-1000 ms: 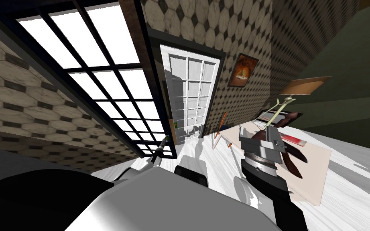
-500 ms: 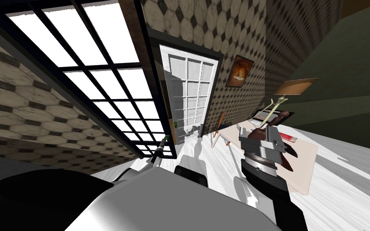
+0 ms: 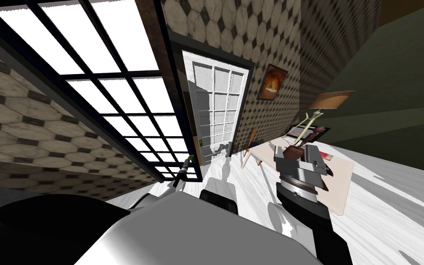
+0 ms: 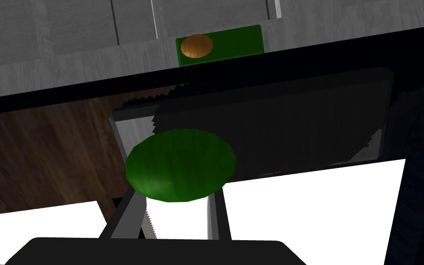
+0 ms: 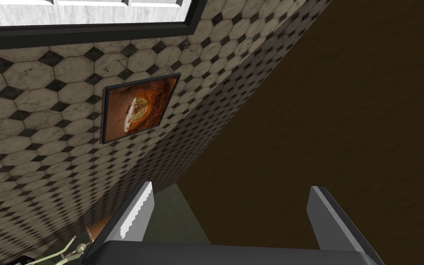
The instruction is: Pull the door open
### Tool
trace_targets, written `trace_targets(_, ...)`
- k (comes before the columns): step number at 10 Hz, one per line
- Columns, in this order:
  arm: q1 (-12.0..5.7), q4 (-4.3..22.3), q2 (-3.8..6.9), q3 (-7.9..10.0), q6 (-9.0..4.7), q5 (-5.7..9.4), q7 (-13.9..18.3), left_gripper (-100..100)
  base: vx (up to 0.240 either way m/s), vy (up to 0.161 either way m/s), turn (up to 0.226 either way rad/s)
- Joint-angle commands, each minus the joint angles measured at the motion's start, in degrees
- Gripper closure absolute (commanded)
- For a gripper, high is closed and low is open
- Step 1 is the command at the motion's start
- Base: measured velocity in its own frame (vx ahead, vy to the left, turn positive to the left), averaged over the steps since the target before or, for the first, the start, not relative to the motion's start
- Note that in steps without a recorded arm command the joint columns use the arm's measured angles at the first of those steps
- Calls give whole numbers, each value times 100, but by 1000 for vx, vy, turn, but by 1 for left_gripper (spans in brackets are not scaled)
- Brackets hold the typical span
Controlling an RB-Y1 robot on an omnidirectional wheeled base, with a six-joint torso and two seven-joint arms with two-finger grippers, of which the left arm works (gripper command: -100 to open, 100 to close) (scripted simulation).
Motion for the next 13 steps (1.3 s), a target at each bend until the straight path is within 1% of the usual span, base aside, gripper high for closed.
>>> trace_targets(1,-3,-12,-46,-51,-13,49,286,100,-29,21,-72)
trace_targets(2,7,-32,-48,-61,-1,109,423,100,-42,26,-81)
trace_targets(3,7,-32,-48,-61,-1,109,532,100,-33,12,-34)
trace_targets(4,17,-52,-50,-71,11,170,717,100,-33,11,-46)
trace_targets(5,17,-52,-50,-71,11,170,771,100,-26,12,-33)
trace_targets(6,27,-72,-51,-81,22,230,979,100,-33,17,-62)
trace_targets(7,27,-72,-51,-81,22,230,1009,100,-30,15,-23)
trace_targets(8,37,-91,-53,-92,34,290,1242,100,-30,15,-78)
trace_targets(9,48,-111,-55,-102,46,351,1388,100,-46,24,-86)
trace_targets(10,48,-111,-55,-102,46,351,1487,100,-32,14,-25)
trace_targets(11,28,-21,-34,-85,43,425,1622,-100,-39,11,-17)
trace_targets(13,21,-42,-60,-109,54,510,1887,-100,-38,12,-28)
